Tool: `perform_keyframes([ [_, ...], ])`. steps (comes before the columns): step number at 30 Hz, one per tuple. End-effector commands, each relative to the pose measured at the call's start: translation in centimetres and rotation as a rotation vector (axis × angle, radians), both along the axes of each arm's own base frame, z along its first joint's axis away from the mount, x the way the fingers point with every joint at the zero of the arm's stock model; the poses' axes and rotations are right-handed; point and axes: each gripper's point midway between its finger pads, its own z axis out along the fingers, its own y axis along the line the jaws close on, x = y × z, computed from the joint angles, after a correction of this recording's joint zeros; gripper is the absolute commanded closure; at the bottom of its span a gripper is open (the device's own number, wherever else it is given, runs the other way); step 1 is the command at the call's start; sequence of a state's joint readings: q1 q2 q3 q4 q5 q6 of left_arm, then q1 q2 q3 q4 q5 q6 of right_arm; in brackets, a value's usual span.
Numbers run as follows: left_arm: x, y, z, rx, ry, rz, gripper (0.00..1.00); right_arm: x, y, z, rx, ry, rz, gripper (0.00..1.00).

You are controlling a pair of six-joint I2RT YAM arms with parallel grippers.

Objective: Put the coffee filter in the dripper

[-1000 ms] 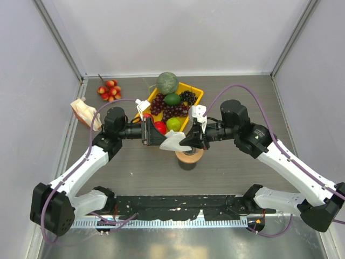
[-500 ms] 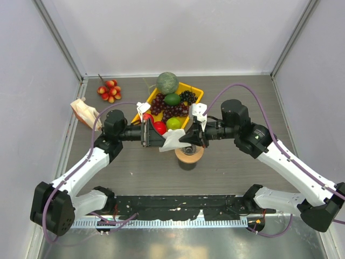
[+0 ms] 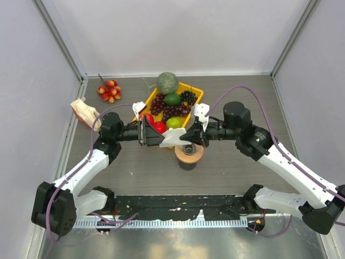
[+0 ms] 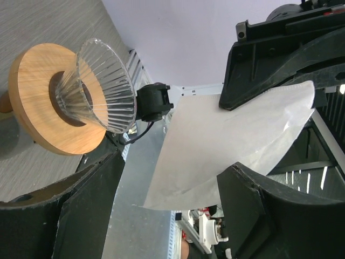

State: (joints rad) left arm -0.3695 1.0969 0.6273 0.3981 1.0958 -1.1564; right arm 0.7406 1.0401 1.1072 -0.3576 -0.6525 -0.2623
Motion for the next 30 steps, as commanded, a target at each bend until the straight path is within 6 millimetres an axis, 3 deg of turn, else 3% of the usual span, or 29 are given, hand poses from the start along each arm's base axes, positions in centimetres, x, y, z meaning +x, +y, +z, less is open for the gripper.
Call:
perform_keyframes([
  [1, 0.5, 0.0, 1.8, -0.06, -0.023, 0.02, 0.24, 0.9, 0.5, 1.4, 0.062, -0.042, -0.036, 0.95],
  [8, 0.8, 0.0, 1.7, -0.068, 0.014, 0.031, 0.36, 1.6, 0.9, 1.6, 0.079, -0.057, -0.052, 0.95],
  [14, 0.7, 0.1, 1.9, -0.07, -0.004, 0.029, 0.64, 1.0, 0.9, 0.9, 0.049, -0.055, -0.008, 0.93],
  [17, 0.5, 0.2, 1.7, -0.053, -0.038, 0.028, 0.82, 0.4, 0.5, 0.6, 0.02, -0.059, 0.011, 0.73],
  [20, 0.2, 0.3, 1.5, -0.025, -0.085, 0.019, 1.0, -0.4, -0.1, 0.5, -0.016, -0.054, 0.033, 0.62],
  [23, -0.1, 0.4, 1.4, 0.0, -0.145, -0.007, 1.0, -0.8, -0.6, 0.7, -0.041, -0.041, 0.046, 0.5],
  [30, -1.8, 0.0, 1.7, 0.073, -0.317, -0.08, 1.0, -2.0, -0.3, 2.0, -0.019, -0.007, 0.113, 0.52],
])
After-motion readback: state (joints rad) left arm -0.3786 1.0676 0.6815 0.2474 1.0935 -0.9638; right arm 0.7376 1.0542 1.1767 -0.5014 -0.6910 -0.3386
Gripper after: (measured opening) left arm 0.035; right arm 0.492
